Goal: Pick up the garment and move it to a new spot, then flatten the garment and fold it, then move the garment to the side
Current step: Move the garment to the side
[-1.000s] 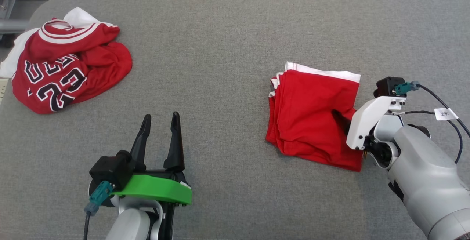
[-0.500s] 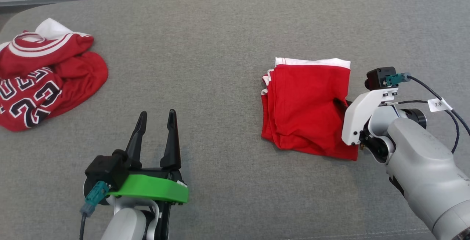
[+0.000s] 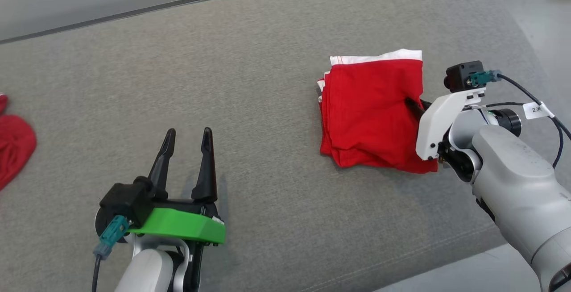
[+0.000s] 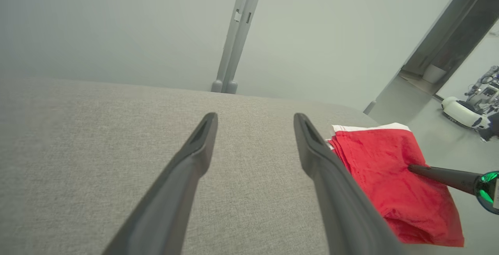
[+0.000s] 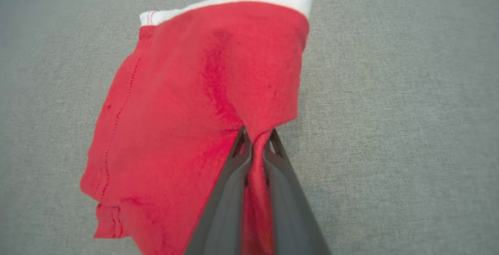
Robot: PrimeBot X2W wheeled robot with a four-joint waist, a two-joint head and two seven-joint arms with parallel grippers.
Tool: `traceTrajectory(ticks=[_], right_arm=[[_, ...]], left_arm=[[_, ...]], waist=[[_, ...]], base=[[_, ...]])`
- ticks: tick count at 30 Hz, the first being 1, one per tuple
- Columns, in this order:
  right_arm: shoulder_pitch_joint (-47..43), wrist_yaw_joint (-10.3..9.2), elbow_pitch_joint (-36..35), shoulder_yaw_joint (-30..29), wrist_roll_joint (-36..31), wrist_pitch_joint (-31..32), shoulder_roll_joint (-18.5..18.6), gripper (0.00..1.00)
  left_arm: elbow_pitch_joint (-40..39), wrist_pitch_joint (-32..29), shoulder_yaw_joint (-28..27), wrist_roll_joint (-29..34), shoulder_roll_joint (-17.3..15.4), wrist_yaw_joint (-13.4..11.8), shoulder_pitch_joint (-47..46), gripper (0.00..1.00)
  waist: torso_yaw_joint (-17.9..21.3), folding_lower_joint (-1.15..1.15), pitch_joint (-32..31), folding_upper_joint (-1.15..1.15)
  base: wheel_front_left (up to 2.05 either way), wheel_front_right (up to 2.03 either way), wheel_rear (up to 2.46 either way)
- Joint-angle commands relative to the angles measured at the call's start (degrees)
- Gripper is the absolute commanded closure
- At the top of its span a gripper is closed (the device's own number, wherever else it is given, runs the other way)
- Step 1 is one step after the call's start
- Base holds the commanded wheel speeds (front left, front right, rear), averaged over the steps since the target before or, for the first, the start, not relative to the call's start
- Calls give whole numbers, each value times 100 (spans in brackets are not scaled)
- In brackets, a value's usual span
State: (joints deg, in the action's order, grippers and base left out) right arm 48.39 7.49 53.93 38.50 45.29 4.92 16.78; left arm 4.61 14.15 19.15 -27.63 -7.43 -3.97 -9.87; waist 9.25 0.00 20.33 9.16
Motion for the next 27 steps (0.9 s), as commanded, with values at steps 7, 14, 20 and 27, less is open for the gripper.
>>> traceTrajectory(ticks=[7,14,20,27], right_arm=[[289,0,202,110,86,-293,-23,100],[604,0,484,201,48,-584,-31,100],[941,-1,868,158,-13,-882,-3,100],[1457,-1,1377,-8,-25,-1240,136,100]], left_arm=[[-27,-116,135,99,-39,55,-257,0],[-79,-194,214,142,-78,63,-393,0],[-140,-235,197,162,-140,-2,-483,0],[-364,-327,179,212,-248,-60,-579,0]], waist=[[1297,0,287,0],[1398,0,475,0],[1143,0,676,0],[753,0,995,0]], base=[[0,0,0],[0,0,0],[0,0,0],[0,0,0]])
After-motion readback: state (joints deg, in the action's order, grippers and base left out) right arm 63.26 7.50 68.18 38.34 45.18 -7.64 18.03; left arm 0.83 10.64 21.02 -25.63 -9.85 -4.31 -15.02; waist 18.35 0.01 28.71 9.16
